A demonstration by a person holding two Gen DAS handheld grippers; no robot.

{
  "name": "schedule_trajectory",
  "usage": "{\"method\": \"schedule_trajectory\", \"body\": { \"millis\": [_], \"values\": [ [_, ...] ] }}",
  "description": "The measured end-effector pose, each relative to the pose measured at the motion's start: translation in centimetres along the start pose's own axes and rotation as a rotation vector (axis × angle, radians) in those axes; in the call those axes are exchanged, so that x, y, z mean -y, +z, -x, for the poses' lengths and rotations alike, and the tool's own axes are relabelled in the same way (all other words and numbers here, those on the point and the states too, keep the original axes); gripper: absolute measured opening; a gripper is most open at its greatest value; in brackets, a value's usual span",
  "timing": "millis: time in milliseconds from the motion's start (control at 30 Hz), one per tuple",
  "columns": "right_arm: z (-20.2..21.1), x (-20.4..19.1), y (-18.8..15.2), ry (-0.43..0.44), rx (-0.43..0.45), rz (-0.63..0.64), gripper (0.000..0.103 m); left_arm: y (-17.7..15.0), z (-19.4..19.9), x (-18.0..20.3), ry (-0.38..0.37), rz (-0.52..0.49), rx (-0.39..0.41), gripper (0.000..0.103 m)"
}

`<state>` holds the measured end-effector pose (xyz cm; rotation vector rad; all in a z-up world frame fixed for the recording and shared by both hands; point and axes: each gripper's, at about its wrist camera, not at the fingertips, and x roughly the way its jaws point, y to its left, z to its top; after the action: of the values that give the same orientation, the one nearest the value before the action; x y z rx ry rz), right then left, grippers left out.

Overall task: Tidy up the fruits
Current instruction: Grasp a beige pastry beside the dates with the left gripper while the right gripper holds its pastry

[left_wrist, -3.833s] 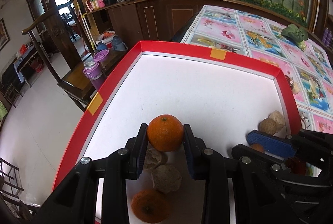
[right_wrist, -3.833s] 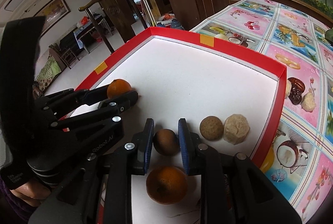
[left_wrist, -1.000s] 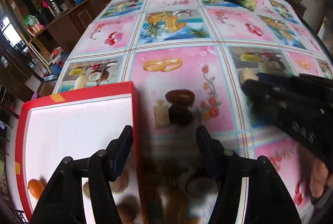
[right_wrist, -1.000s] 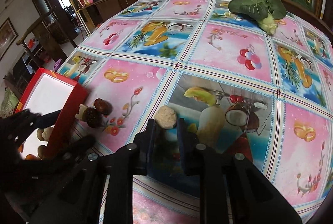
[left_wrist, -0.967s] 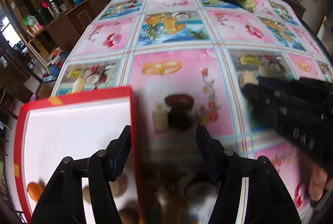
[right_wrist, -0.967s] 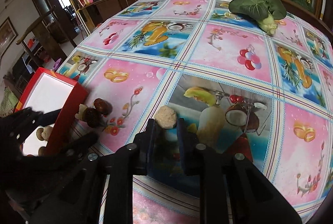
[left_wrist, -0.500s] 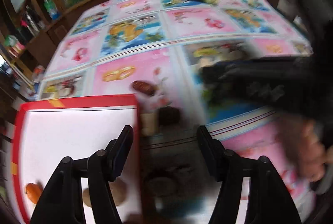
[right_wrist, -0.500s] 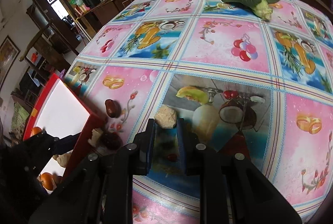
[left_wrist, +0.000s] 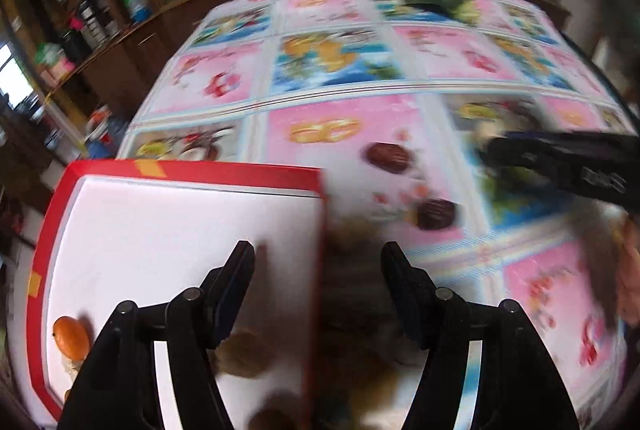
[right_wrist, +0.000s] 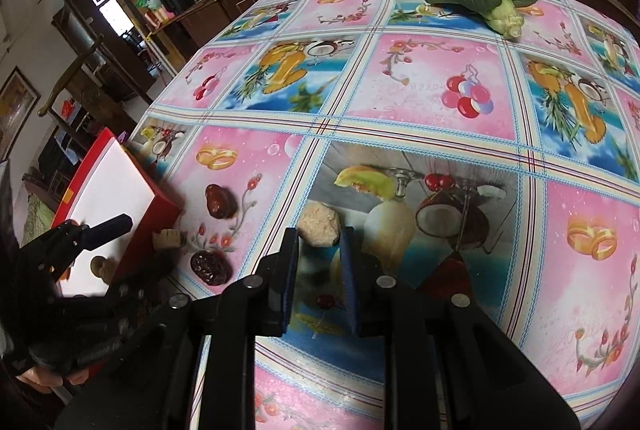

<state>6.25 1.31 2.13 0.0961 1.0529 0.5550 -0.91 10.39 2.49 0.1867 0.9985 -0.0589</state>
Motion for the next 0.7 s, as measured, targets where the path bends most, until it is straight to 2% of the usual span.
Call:
{"method": "schedule_trajectory", "body": {
  "millis": [133, 367, 467, 533, 700],
  "values": [
    [0.0, 0.3, 0.0, 0.019, -0.011, 0.0, 0.023, -0.5, 0.8, 1.3, -0.039, -0.054, 0.021, 0.066],
    [0.0, 0.3, 0.0, 0.019, -0.011, 0.0, 0.023, 0.5, -0.8, 1.0, -0.081, -0.035, -0.018, 0.059],
    [0.0, 0.3, 0.0, 0.015, -0.011, 0.003, 0.023, 0.0, 0.0, 1.0, -0.125, -0.035, -0.005, 0.058],
    [0.0, 0.3, 0.0, 0.013, -0.01, 0.005, 0.023, -0.3, 1.2, 1.1, -0.164, -0.043, 0.027, 0.058],
    [0.1, 0.2, 0.0, 0.013, -0.008, 0.003, 0.023, -0.4, 4.1, 1.7, -0.181, -0.094, 0.129, 0.058]
  ]
}}
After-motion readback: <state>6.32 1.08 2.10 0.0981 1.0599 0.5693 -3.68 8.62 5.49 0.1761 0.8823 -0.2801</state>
